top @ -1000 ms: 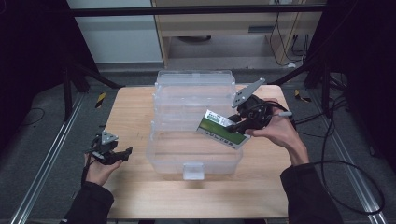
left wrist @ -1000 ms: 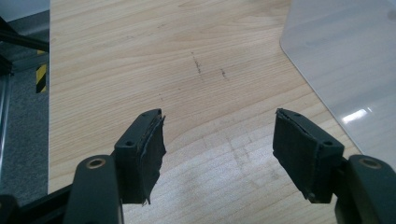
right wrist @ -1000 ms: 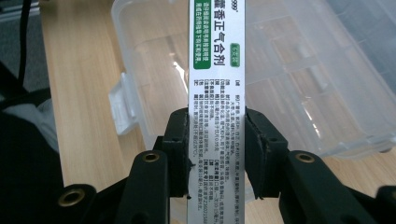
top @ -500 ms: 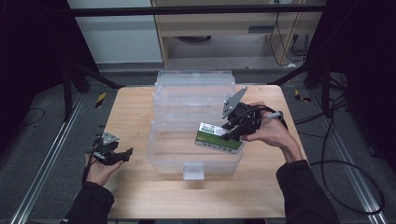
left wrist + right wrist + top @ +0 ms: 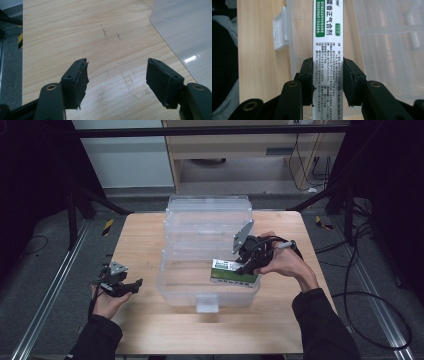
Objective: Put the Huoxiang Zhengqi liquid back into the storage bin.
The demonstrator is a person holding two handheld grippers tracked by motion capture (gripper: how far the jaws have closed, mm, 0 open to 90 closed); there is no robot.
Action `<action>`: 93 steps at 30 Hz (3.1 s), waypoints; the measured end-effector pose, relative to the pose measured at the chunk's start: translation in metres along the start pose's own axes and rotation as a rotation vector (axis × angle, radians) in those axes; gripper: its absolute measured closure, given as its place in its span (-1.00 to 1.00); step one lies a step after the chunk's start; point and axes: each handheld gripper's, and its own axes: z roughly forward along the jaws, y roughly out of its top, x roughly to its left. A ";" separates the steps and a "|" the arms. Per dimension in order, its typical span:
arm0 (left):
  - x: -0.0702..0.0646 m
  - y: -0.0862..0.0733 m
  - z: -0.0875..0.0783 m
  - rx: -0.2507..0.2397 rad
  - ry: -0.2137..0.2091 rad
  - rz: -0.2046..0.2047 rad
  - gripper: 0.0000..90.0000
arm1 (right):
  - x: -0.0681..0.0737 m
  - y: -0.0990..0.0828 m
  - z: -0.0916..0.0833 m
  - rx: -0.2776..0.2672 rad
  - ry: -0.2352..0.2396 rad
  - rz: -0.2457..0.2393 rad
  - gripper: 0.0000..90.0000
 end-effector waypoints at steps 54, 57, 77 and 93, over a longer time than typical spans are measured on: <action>0.002 0.000 -0.002 -0.007 -0.002 -0.004 -0.26 | 0.002 -0.006 0.047 0.120 0.070 -0.092 0.41; 0.002 0.000 -0.002 -0.005 -0.002 -0.003 -0.26 | 0.003 -0.005 0.049 0.128 0.068 -0.091 0.41; 0.002 0.000 -0.002 -0.006 -0.003 -0.002 -0.26 | 0.004 -0.009 0.065 0.158 0.076 -0.088 0.41; 0.001 0.000 -0.001 -0.003 -0.004 0.002 -0.26 | 0.003 -0.016 0.057 0.134 0.043 -0.039 0.34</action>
